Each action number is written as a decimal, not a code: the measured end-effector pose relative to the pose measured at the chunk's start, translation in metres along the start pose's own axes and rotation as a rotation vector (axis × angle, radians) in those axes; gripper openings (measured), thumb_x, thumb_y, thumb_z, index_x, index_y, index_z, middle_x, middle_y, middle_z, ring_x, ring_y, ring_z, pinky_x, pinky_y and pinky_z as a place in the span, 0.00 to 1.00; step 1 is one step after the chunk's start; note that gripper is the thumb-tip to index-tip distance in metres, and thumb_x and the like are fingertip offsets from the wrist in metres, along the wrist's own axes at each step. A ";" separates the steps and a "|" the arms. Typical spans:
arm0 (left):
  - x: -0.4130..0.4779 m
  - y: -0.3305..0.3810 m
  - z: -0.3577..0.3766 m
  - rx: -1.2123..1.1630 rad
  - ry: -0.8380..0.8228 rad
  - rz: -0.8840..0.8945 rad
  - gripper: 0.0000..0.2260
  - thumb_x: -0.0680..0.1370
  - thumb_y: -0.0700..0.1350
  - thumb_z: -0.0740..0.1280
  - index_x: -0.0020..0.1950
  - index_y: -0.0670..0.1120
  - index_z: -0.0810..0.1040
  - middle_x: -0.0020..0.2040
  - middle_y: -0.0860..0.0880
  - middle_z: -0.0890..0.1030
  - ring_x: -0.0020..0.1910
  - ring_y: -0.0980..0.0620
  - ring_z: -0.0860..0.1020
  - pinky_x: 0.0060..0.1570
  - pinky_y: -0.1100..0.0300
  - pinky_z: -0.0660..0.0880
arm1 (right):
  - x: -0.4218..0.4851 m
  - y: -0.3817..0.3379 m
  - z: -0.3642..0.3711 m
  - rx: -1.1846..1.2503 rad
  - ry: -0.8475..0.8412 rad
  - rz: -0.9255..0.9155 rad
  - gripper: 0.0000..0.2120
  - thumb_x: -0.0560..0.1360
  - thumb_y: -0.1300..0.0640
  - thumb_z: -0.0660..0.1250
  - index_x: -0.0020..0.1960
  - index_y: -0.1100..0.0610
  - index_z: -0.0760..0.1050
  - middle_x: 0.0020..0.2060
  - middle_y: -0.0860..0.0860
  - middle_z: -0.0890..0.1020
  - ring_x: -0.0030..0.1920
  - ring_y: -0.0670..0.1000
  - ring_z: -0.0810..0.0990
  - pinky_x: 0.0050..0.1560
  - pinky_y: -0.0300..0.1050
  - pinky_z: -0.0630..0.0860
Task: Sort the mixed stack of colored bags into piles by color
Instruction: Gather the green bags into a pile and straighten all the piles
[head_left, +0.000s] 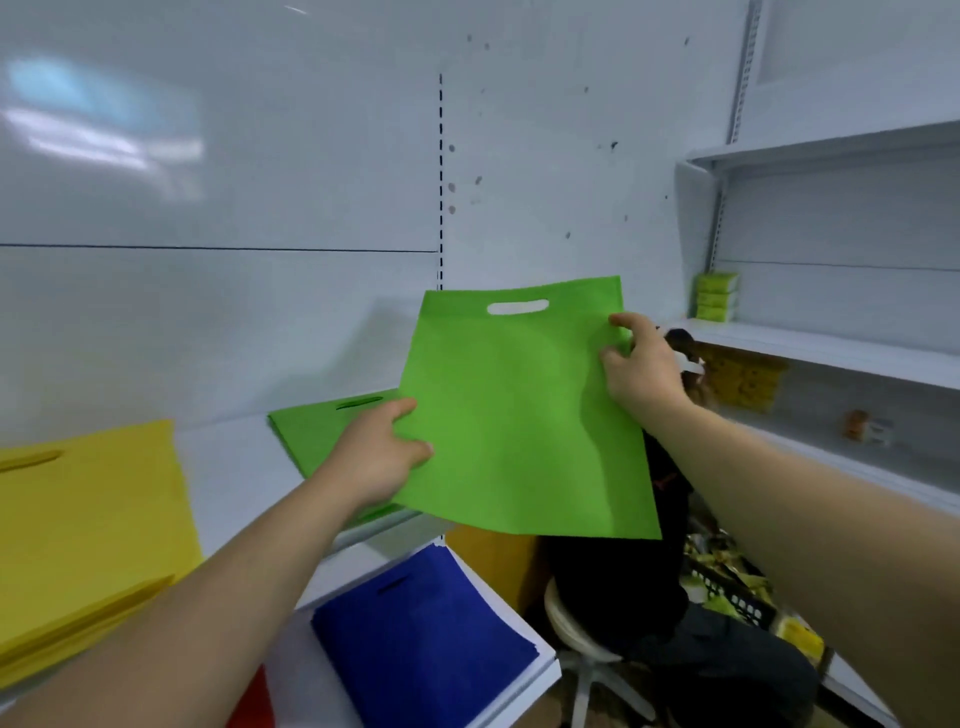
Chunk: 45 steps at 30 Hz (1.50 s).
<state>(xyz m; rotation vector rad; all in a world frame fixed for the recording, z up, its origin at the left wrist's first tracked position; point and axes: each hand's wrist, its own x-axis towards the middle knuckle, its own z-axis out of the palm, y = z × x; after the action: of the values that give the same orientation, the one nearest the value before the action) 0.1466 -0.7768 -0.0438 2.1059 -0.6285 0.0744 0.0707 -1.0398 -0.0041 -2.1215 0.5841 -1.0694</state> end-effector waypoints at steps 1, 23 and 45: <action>0.004 -0.002 -0.002 0.021 0.013 -0.021 0.28 0.74 0.39 0.70 0.73 0.46 0.66 0.67 0.44 0.73 0.49 0.49 0.77 0.47 0.63 0.70 | 0.009 0.001 0.014 0.015 -0.026 -0.007 0.20 0.79 0.61 0.61 0.69 0.51 0.67 0.42 0.45 0.72 0.32 0.46 0.72 0.29 0.39 0.70; -0.016 -0.027 0.017 0.499 0.084 -0.457 0.34 0.71 0.57 0.72 0.74 0.53 0.64 0.77 0.49 0.55 0.75 0.54 0.56 0.68 0.66 0.53 | 0.070 0.030 0.211 0.071 -0.948 -0.262 0.30 0.74 0.47 0.69 0.73 0.54 0.66 0.71 0.56 0.67 0.68 0.56 0.69 0.68 0.48 0.66; -0.047 0.015 -0.046 0.637 0.214 -0.534 0.29 0.75 0.57 0.67 0.74 0.52 0.64 0.76 0.54 0.59 0.74 0.56 0.58 0.68 0.63 0.55 | 0.037 -0.074 0.200 -0.079 -0.971 -0.677 0.30 0.78 0.42 0.60 0.73 0.60 0.63 0.68 0.58 0.71 0.69 0.57 0.68 0.64 0.45 0.66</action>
<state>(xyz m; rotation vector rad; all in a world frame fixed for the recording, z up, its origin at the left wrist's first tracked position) 0.1072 -0.7282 -0.0189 2.7608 0.1289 0.2170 0.2622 -0.9402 -0.0167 -2.6174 -0.5919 -0.1882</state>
